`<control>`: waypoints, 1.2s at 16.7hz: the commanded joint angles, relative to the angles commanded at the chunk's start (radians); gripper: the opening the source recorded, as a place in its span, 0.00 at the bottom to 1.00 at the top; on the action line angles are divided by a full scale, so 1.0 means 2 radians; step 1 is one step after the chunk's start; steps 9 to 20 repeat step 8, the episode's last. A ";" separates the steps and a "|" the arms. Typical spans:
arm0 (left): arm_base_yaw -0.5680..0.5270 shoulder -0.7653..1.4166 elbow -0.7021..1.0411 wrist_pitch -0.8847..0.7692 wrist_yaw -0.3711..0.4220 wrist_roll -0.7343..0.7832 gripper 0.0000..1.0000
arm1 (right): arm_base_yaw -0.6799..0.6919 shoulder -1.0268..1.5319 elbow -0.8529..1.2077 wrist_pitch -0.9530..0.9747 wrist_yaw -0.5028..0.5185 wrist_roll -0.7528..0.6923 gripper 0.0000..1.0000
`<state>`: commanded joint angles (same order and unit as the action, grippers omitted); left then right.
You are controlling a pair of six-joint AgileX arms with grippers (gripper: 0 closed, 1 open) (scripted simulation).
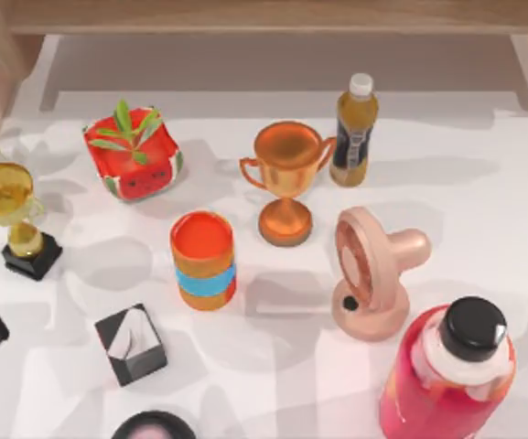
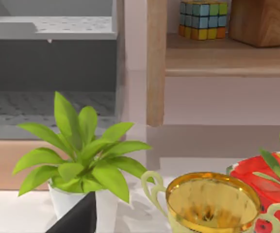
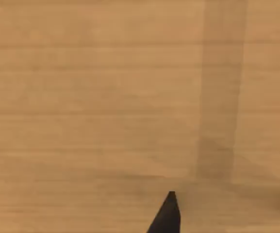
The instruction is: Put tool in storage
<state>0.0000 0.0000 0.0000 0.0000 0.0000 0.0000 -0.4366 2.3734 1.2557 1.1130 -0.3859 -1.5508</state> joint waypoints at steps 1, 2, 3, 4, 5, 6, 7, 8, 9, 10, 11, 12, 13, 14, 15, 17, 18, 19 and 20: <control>0.000 0.000 0.000 0.000 0.000 0.000 1.00 | 0.000 0.000 0.000 0.000 0.000 0.000 0.90; 0.000 0.000 0.000 0.000 0.000 0.000 1.00 | 0.000 0.000 0.000 0.000 0.000 0.000 0.98; 0.000 0.000 0.000 0.000 0.000 0.000 1.00 | 0.000 0.000 0.000 0.000 0.000 0.000 1.00; 0.000 0.000 0.000 0.000 0.000 0.000 1.00 | 0.000 0.000 0.000 0.000 0.000 0.000 1.00; 0.000 0.000 0.000 0.000 0.000 0.000 1.00 | 0.000 0.000 0.000 0.000 0.000 0.000 1.00; 0.000 0.000 0.000 0.000 0.000 0.000 1.00 | 0.000 0.000 0.000 0.000 0.000 0.000 1.00; 0.000 0.000 0.000 0.000 0.000 0.000 1.00 | 0.000 0.000 0.000 0.000 0.000 0.000 1.00; 0.000 0.000 0.000 0.000 0.000 0.000 1.00 | 0.000 0.000 0.000 0.000 0.000 0.000 1.00; 0.000 0.000 0.000 0.000 0.000 0.000 1.00 | 0.000 0.000 0.000 0.000 0.000 0.000 1.00; 0.000 0.000 0.000 0.000 0.000 0.000 1.00 | 0.000 0.000 0.000 0.000 0.000 0.000 1.00; 0.000 0.000 0.000 0.000 0.000 0.000 1.00 | 0.000 0.000 0.000 0.000 0.000 0.000 1.00; 0.000 0.000 0.000 0.000 0.000 0.000 1.00 | 0.000 0.000 0.000 0.000 0.000 0.000 1.00; 0.000 0.000 0.000 0.000 0.000 0.000 1.00 | 0.000 0.000 0.000 0.000 0.000 0.000 1.00; 0.000 0.000 0.000 0.000 0.000 0.000 1.00 | 0.000 0.000 0.000 0.000 0.000 0.000 1.00; 0.000 0.000 0.000 0.000 0.000 0.000 1.00 | 0.000 0.000 0.000 0.000 0.000 0.000 1.00; 0.000 0.000 0.000 0.000 0.000 0.000 1.00 | 0.000 0.000 0.000 0.000 0.000 0.000 1.00; 0.000 0.000 0.000 0.000 0.000 0.000 1.00 | 0.000 0.000 0.000 0.000 0.000 0.000 1.00; 0.000 0.000 0.000 0.000 0.000 0.000 1.00 | 0.000 0.000 0.000 0.000 0.000 0.000 1.00; 0.000 0.000 0.000 0.000 0.000 0.000 1.00 | 0.000 0.000 0.000 0.000 0.000 0.000 1.00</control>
